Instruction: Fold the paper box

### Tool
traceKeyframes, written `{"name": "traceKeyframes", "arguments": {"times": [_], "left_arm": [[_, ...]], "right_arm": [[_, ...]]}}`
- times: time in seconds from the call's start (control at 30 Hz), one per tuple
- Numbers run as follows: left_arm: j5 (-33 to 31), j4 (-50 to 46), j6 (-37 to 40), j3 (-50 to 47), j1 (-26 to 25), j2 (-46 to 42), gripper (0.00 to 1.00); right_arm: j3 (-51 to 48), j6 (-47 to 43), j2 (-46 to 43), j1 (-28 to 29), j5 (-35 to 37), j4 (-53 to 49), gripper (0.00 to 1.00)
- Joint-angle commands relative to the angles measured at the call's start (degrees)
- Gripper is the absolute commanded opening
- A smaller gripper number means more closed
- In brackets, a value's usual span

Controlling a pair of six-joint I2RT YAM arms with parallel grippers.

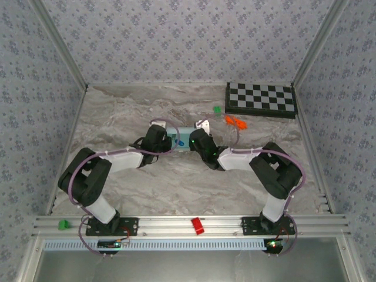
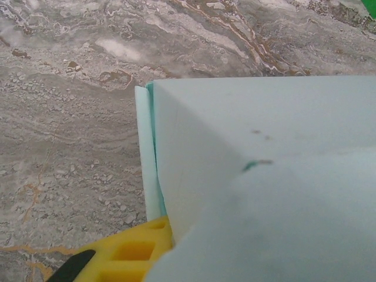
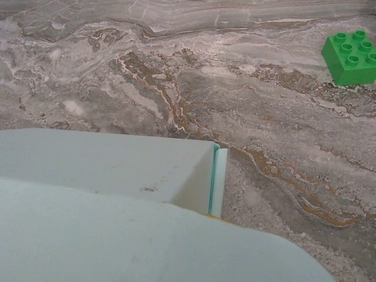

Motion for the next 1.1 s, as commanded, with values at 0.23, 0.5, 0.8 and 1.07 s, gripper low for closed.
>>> {"name": "traceKeyframes", "arguments": {"times": [0.23,0.5,0.8,1.07], "left_arm": [[-2.0,0.1,-0.7,-3.0,-0.7,-3.4,0.26],[-2.3,0.8,-0.1,-5.2,-0.7,-5.2,0.31],[-1.9,1.9,1.2,-8.3,-0.7,-8.9,0.35],[-2.1,1.1,2.8,-10.2,-0.7,-12.9,0.41]], "right_arm": [[-2.1,1.8,-0.7,1.1,1.2,-2.1,0.14],[-2.6,2.2,-0.6,1.4,1.4,-2.5,0.14],[-2.3,2.8,-1.3,1.5,1.5,-3.5,0.15],[-2.5,2.7,-3.2,1.7,1.2,-4.9,0.3]]}}
